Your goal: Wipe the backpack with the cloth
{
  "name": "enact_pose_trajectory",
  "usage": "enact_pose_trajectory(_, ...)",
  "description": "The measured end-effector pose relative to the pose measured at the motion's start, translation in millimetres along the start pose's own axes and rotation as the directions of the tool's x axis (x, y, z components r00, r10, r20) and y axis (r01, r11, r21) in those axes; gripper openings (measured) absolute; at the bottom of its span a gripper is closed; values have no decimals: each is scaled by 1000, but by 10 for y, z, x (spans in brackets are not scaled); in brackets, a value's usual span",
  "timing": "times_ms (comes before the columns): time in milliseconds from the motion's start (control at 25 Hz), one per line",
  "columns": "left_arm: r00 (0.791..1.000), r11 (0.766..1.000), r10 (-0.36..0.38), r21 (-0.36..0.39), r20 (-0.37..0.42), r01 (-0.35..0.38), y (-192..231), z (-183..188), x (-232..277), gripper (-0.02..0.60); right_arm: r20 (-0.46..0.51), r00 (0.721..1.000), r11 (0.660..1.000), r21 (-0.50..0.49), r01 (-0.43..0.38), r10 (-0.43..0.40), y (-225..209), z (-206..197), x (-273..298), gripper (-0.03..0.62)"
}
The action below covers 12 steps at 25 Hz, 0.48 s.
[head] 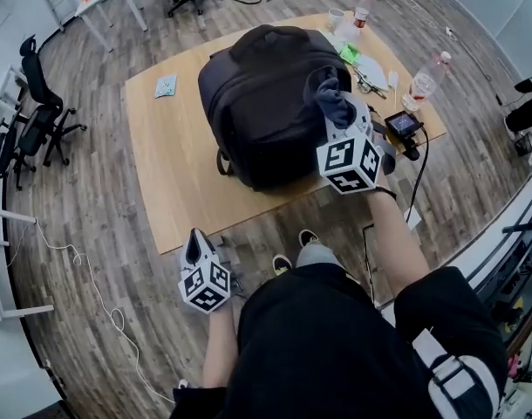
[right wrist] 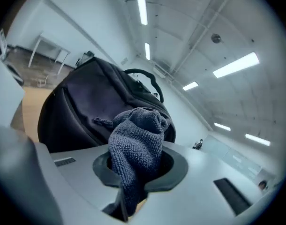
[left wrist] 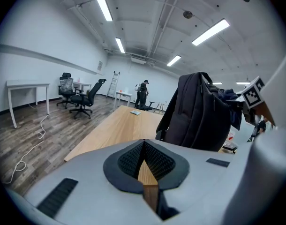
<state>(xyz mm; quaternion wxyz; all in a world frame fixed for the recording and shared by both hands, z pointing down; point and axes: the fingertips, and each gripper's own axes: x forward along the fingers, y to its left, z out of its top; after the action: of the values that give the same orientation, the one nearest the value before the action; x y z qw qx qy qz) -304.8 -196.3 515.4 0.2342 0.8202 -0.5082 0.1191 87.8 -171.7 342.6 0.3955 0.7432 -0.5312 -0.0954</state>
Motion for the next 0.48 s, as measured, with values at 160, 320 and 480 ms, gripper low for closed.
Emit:
enact_pose_trajectory(160,999,999,33,-7,-12,-33,140,-78,-28,14,48,998,989,135,-54,48,230,-71,-182,71)
enact_pose_trajectory(320,999,999,34,-8,-23,-34,126,-126,-37,15,110,983,970,180,-162,144,675,108,-268,71)
enact_pose_trajectory(480,1000,1000,22,3,-20,-22,74,-79,-13,15,154,971,975,97,-201,185,1089,371,-329,71)
